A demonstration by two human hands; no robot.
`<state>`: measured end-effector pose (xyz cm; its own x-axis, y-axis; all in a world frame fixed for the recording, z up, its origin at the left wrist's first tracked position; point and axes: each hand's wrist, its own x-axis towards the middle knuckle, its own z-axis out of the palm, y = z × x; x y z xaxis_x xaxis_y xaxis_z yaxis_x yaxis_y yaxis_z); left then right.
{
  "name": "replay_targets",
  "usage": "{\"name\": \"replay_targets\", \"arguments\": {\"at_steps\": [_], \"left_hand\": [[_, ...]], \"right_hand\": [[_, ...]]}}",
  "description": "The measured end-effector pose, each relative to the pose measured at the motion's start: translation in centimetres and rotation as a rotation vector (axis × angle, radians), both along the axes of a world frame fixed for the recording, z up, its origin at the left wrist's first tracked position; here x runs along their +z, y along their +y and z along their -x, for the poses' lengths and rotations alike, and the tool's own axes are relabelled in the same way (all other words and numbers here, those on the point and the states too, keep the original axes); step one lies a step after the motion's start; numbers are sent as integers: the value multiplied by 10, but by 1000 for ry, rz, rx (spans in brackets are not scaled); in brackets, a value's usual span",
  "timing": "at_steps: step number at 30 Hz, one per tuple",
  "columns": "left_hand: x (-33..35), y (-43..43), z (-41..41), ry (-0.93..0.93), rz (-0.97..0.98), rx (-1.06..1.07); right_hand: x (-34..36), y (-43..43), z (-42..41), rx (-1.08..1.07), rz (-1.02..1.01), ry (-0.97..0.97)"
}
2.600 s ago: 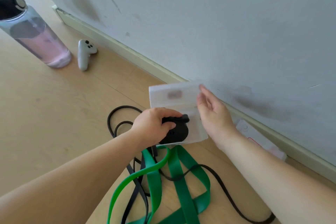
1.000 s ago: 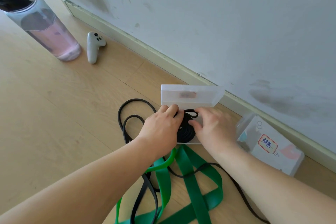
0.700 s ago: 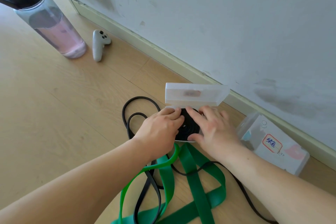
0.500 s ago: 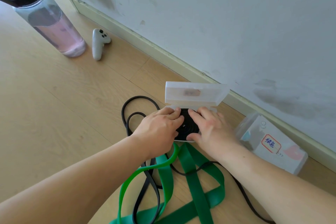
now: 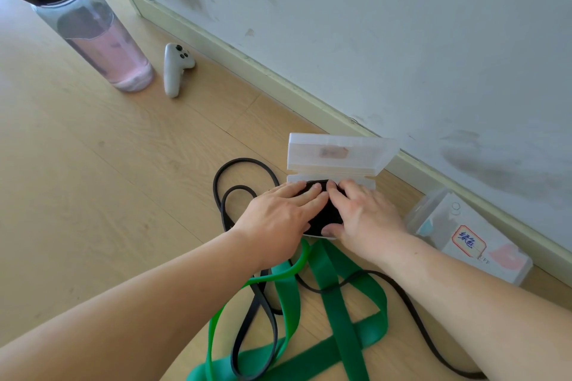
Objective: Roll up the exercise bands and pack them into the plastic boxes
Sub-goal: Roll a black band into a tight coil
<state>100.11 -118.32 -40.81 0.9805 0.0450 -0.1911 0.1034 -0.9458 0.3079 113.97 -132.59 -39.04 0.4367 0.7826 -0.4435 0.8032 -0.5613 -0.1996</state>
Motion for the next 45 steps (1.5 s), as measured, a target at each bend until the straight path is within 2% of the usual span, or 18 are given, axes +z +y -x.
{"name": "replay_targets", "arguments": {"at_steps": [7, 10, 15, 20, 25, 27, 29, 32, 35, 41, 45], "left_hand": [[11, -3, -8, 68, -20, 35], [18, 4, -19, 148, -69, 19], [17, 14, -29, 245, -45, -16], [8, 10, -27, 208, -76, -42], [17, 14, -4, 30, 51, -40], [21, 10, 13, -92, 58, 50], [23, 1, 28, -162, 62, 261], [24, -12, 33, -54, 185, 474], [21, -15, 26, -20, 261, 506], [25, -9, 3, -15, 266, 544], [26, 0, -13, 23, 353, 566]], "right_hand": [[0, -2, -6, 13, 26, 36], [2, 0, -8, 22, 57, 49], [0, 3, -11, 52, 124, 56], [4, 9, -12, 37, 136, 74], [8, 1, 0, -34, 40, -7], [10, -6, 3, -43, 0, -66], [14, -13, 4, -54, -77, -80], [18, -21, 8, -49, -104, -16], [14, -30, 12, -50, -113, -4], [-4, -29, 10, -129, -298, -112], [0, -11, -2, -305, -331, -155]]}}
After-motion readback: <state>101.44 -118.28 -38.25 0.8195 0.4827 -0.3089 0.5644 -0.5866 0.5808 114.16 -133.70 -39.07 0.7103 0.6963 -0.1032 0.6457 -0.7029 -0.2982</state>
